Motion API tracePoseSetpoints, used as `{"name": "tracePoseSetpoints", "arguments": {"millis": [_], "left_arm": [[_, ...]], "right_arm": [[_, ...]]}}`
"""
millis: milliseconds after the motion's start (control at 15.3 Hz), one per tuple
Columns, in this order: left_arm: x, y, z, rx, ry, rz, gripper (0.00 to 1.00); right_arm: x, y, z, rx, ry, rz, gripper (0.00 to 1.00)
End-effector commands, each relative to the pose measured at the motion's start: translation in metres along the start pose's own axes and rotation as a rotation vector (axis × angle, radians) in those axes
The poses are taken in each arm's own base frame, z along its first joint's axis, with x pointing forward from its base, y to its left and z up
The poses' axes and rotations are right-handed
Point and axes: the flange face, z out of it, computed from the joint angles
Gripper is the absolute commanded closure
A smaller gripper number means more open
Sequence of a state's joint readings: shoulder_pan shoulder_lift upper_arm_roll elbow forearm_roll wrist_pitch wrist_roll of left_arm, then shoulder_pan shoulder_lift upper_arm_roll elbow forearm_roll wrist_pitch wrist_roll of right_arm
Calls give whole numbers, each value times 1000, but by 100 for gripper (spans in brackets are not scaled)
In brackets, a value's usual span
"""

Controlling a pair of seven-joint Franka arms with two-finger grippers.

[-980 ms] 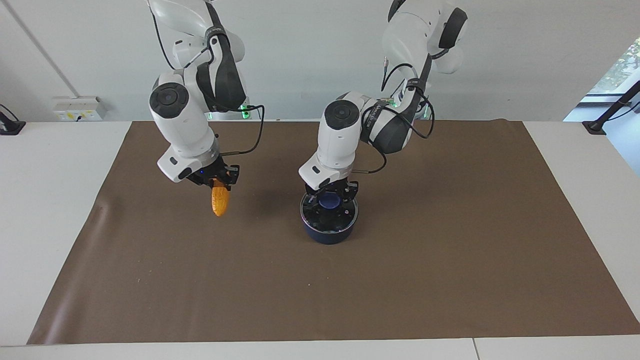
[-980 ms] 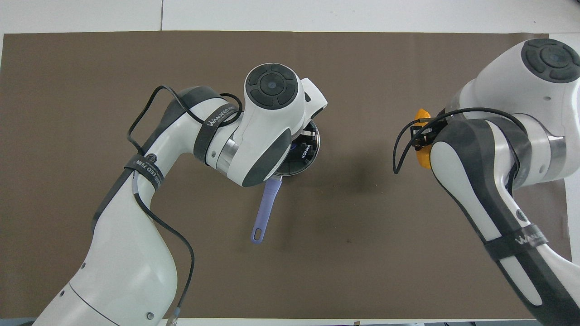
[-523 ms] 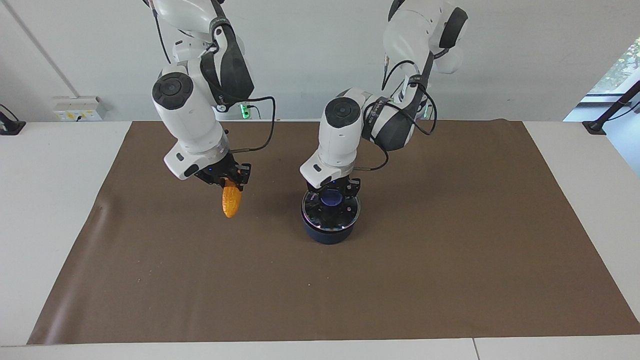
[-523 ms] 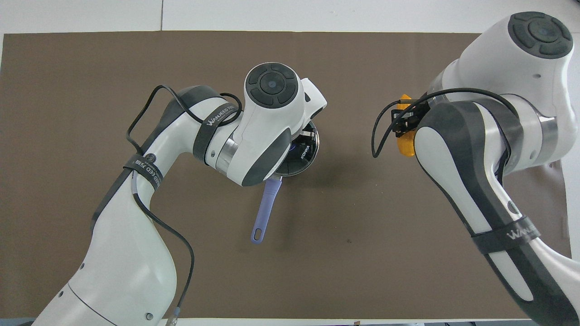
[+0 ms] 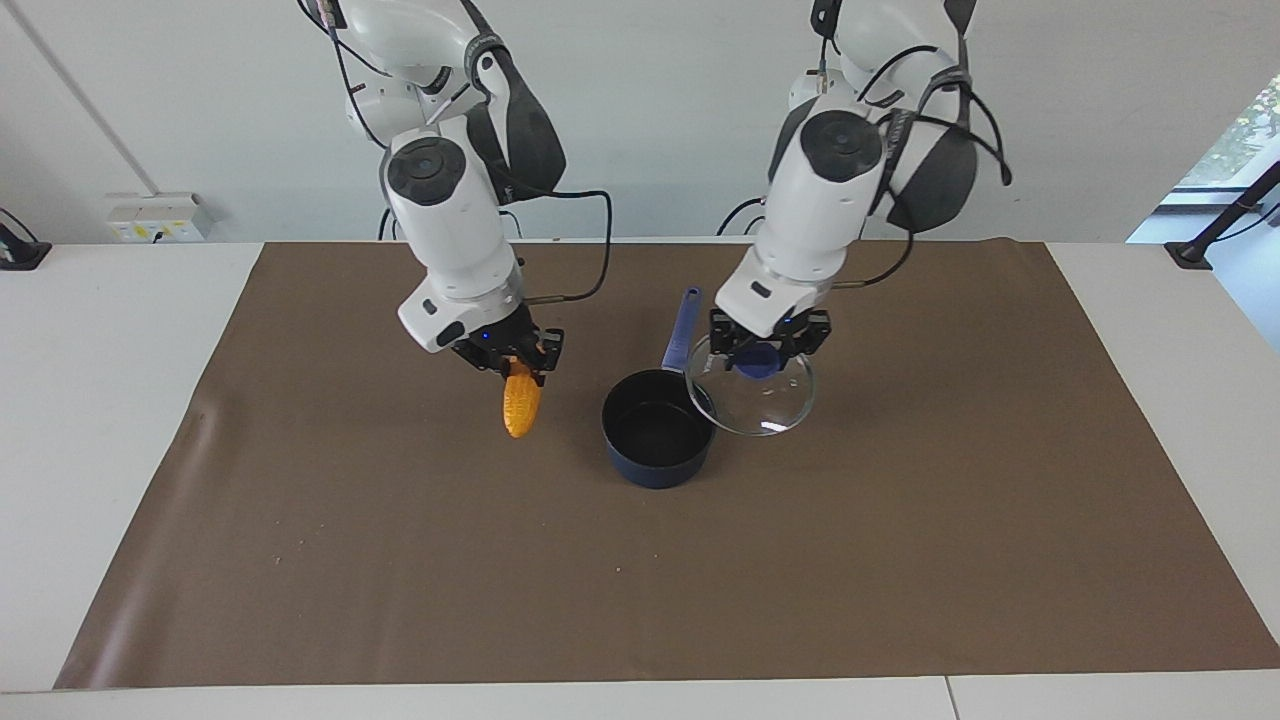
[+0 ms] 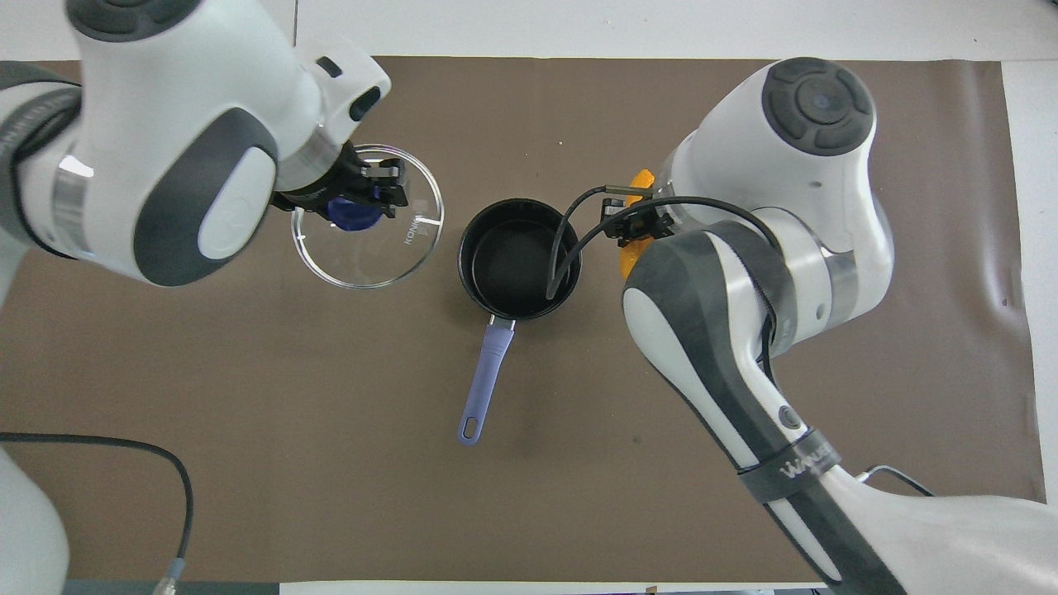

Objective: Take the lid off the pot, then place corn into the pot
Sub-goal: 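Lift the lid away with the left gripper while the right gripper carries corn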

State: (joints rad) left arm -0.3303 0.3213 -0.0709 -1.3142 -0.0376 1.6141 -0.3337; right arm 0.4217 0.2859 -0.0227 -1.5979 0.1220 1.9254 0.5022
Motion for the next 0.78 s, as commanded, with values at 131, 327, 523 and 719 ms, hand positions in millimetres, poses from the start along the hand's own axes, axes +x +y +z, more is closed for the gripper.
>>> {"name": "tracePoseSetpoints", "arguments": {"millis": [131, 327, 523, 719], "left_arm": [[9, -168, -3, -28, -26, 49, 100], [2, -254, 44, -24, -3, 84, 100], [-7, -312, 91, -21, 14, 92, 100], [-13, -314, 122, -16, 25, 75, 100]], "right_arm": [[11, -103, 65, 12, 13, 65, 100], [14, -116, 79, 32, 49, 69, 100], [4, -113, 101, 15, 32, 65, 100], [-7, -115, 106, 8, 16, 65, 100]]}}
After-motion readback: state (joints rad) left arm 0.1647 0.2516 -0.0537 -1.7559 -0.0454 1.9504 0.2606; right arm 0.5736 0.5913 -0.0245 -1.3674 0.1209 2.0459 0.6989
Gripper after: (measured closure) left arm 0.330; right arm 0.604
